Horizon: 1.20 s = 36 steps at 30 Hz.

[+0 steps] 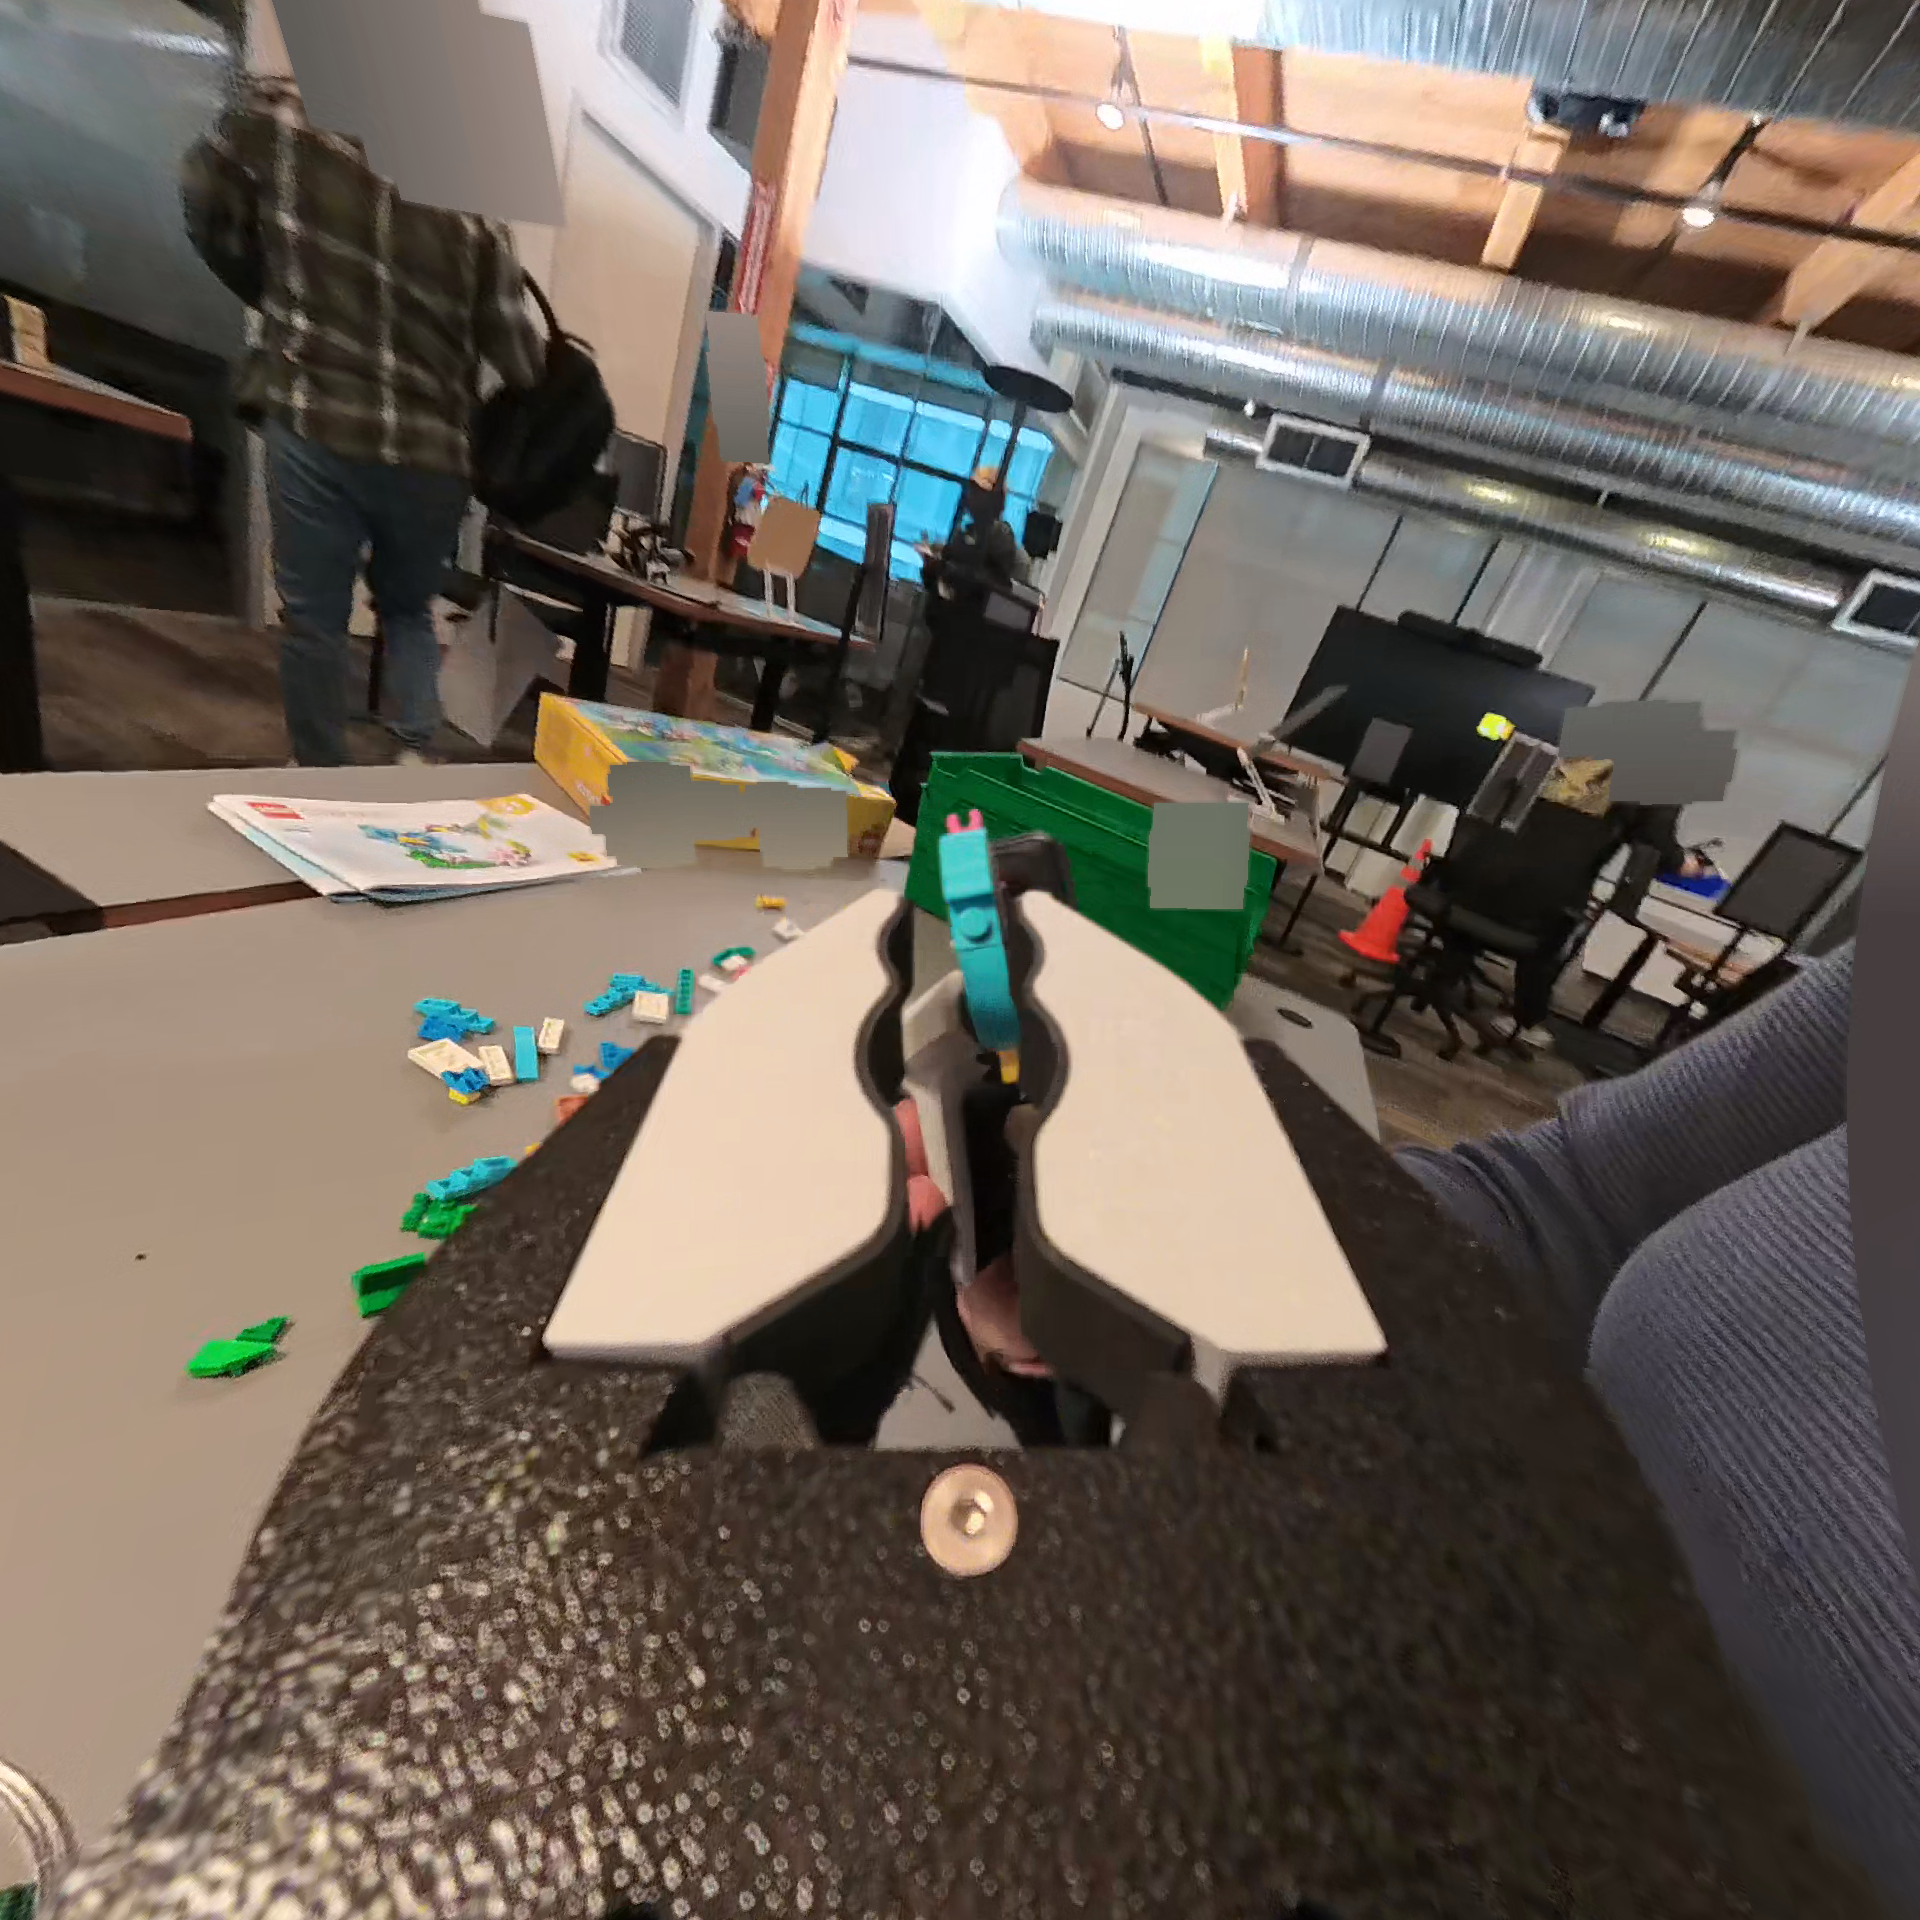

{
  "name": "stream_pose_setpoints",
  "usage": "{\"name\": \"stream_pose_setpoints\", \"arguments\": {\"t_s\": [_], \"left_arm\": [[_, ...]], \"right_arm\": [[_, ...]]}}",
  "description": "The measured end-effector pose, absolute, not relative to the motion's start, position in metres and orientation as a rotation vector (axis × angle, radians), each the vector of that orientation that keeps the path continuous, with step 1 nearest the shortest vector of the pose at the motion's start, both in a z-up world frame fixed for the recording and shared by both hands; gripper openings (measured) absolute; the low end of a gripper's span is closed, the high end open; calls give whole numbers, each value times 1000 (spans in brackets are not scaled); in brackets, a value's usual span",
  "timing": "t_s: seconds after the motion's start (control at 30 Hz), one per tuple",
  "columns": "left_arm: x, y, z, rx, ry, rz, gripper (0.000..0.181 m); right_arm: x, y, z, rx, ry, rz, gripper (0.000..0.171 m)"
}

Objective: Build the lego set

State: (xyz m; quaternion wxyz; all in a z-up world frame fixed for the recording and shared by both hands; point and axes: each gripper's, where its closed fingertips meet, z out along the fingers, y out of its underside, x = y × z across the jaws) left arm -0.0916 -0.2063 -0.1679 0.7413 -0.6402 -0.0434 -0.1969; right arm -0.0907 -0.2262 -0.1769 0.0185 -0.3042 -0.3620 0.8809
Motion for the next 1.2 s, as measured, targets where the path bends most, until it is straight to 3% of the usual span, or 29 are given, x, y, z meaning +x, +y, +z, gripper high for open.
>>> {"name": "stream_pose_setpoints", "arguments": {"t_s": [0.2, 0.3, 0.5, 0.7, 0.83, 1.07, 1.13, 1.2], "left_arm": [[-89, -201, -174, -1522, -73, -497, 8], [-95, -205, -186, -1686, -80, -510, 8], [-90, -216, -215, -2073, -16, -575, 8], [-74, -216, -231, -2263, 100, -596, 8], [-87, -208, -221, -2153, -6, -540, 12], [-99, -208, -225, -1889, -163, -596, 36], [-95, -201, -227, -1816, -168, -620, 37], [-90, -195, -224, -1727, -153, -660, 26]], "right_arm": [[-94, -219, -186, -924, -1212, 2586, 9], [-96, -203, -190, -888, -1339, 2403, 20], [-88, -206, -204, -795, -1701, 2153, 22], [-80, -222, -219, -799, -1877, 2163, 18], [-91, -203, -208, -933, -1663, 2303, 6], [-101, -178, -200, -1090, -1318, 2553, 6], [-101, -180, -201, -1094, -1304, 2588, 6], [-101, -183, -202, -1089, -1311, 2598, 6]]}}
